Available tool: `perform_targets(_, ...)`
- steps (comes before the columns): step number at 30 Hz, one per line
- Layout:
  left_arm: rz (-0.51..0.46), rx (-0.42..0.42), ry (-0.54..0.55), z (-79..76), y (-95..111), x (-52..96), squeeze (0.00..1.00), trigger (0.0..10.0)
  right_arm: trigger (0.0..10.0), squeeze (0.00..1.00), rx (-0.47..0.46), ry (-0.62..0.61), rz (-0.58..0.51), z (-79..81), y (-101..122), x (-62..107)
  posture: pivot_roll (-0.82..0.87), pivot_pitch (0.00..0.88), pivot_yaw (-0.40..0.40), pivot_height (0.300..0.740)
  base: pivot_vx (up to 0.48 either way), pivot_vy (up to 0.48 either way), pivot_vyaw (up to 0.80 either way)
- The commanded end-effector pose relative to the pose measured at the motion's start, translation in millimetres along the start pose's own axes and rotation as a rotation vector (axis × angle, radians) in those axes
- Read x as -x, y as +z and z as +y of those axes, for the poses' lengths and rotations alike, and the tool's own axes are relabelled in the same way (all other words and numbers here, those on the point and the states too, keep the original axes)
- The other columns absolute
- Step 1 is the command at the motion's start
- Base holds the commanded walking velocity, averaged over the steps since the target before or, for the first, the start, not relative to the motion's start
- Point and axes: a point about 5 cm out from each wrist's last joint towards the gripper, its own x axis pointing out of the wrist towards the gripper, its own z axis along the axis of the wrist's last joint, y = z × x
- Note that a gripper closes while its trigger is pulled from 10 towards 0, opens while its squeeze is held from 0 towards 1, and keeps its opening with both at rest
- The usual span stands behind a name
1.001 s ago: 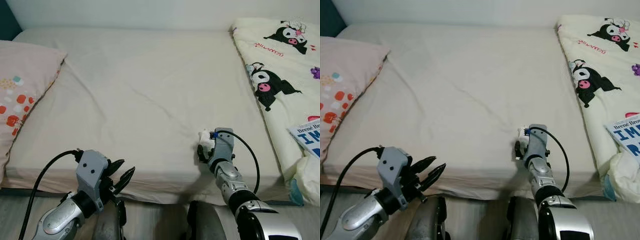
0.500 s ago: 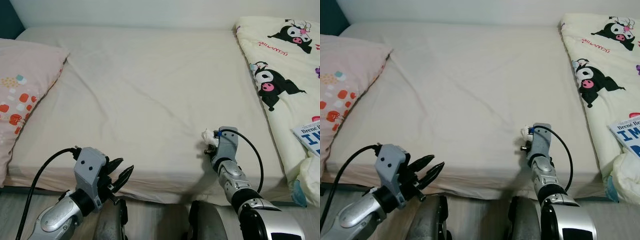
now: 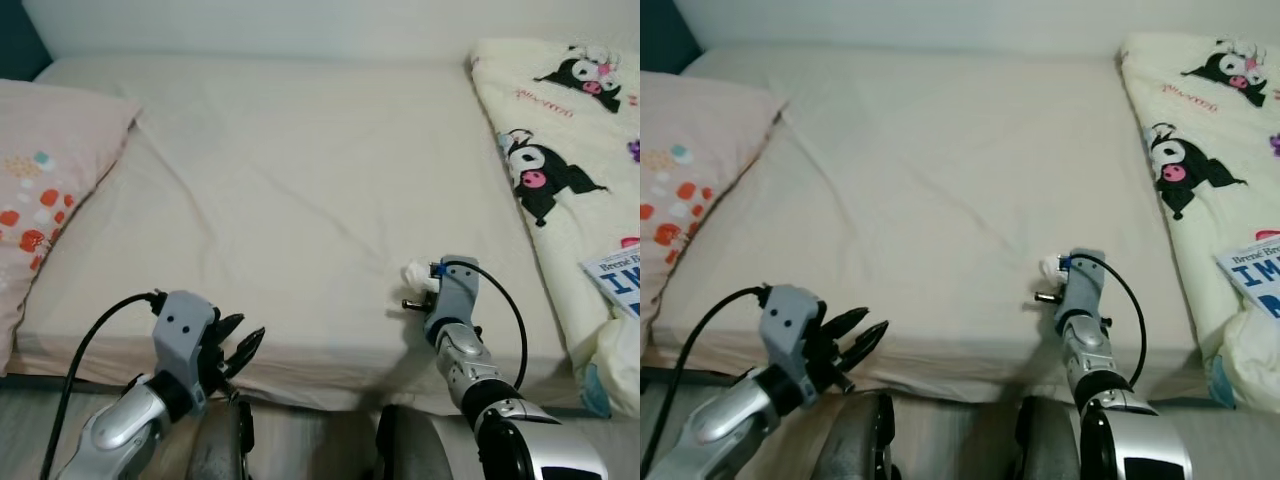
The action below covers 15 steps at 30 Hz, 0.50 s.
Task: Clean up the room
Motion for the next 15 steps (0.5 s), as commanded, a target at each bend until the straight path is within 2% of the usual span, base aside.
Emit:
perform_targets(1,0.015,0.0,0.018,0.4,-7,-3.2,0.0,10.0,5.5,0.0,0.018,0.01,-0.016,1.0,-8,4.3,0.12,0.114,-0.069,0.591,0.0,0.0,0.0)
perform_targets(2,0.017,0.008,0.041,2.9,-9,-7.1,0.0,10.0,10.0,0.0,0.042,0.043,-0.045,8.2,-8,6.3,0.11,0.086,-0.071,0.591,0.0,0.0,0.0)
perform_targets(4,0.062,0.032,0.157,13.3,-18,-14.7,0.0,10.0,10.0,0.0,0.07,0.131,-0.101,25.9,-12,13.8,0.09,0.051,-0.07,0.591,0.0,0.0,0.0)
perform_targets(5,0.062,0.032,0.157,13.3,-18,-14.7,0.0,10.0,10.0,0.0,0.07,0.131,-0.101,25.9,-12,13.8,0.09,0.051,-0.07,0.591,0.0,0.0,0.0)
perform_targets(8,0.09,0.054,0.348,27.4,-27,-19.3,0.0,10.0,10.0,0.0,0.121,0.208,-0.199,38.5,-14,29.3,0.07,0.023,-0.077,0.591,0.0,0.0,0.0)
perform_targets(11,0.082,0.084,0.414,31.9,-29,-21.7,0.0,10.0,10.0,0.0,0.125,0.222,-0.213,40.3,-17,35.8,0.06,0.004,-0.088,0.591,0.0,0.0,0.0)
perform_targets(15,0.081,0.078,0.458,35.0,-31,-26.2,0.0,10.0,10.0,0.0,0.121,0.249,-0.209,44.0,-22,42.1,0.06,0.0,-0.093,0.591,0.0,0.0,0.0)
